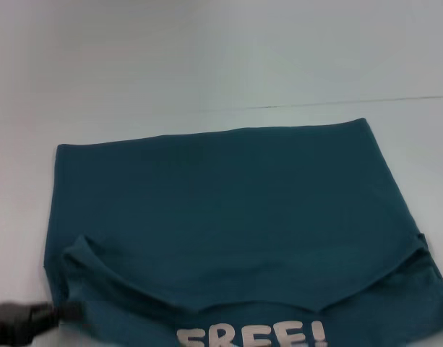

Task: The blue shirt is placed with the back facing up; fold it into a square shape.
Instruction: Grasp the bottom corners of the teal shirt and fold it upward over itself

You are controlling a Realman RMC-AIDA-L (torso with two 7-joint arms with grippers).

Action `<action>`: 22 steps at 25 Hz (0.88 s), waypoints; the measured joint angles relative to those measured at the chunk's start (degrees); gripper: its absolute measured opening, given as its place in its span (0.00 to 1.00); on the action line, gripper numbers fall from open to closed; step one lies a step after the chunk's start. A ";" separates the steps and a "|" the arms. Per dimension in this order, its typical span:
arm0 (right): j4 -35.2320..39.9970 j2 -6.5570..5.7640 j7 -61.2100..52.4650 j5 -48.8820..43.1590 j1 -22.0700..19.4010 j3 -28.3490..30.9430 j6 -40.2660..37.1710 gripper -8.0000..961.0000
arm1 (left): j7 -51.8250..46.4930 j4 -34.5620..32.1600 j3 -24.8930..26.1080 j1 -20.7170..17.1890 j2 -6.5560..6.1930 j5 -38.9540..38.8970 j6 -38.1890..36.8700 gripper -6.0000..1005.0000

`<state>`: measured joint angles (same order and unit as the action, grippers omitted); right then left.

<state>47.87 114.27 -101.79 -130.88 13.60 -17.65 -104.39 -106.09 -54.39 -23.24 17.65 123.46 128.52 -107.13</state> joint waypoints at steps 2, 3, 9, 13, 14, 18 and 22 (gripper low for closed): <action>-0.13 -0.07 0.59 0.11 2.14 0.73 1.14 0.05 | -0.55 0.71 1.40 2.54 -0.44 0.00 1.25 0.00; -0.21 -0.11 0.85 0.11 3.06 0.90 1.59 0.05 | -0.89 1.13 1.74 3.73 -0.67 -0.03 1.99 0.00; -1.04 -1.73 0.61 0.19 9.75 1.21 6.15 0.05 | -3.75 4.56 2.93 10.92 -2.62 -1.09 8.67 0.00; -3.02 -3.08 -0.47 0.30 14.19 1.04 12.36 0.05 | -6.70 7.12 3.08 15.07 -3.54 -1.56 15.40 0.00; -3.85 -3.44 -0.96 0.25 15.53 0.86 14.56 0.05 | -7.34 7.91 3.04 16.14 -3.63 -1.63 17.61 0.00; -7.91 -4.15 -1.62 0.00 19.66 0.34 22.82 0.05 | -9.12 11.45 2.72 19.89 -3.76 -2.00 27.21 0.00; -12.41 -4.03 -1.29 0.07 22.99 -1.78 32.66 0.05 | -9.36 15.57 2.20 23.65 -3.78 -2.10 36.88 0.00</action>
<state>35.45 110.24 -103.08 -130.80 36.59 -19.42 -71.72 -115.45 -38.82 -21.04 41.29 119.68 126.42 -70.25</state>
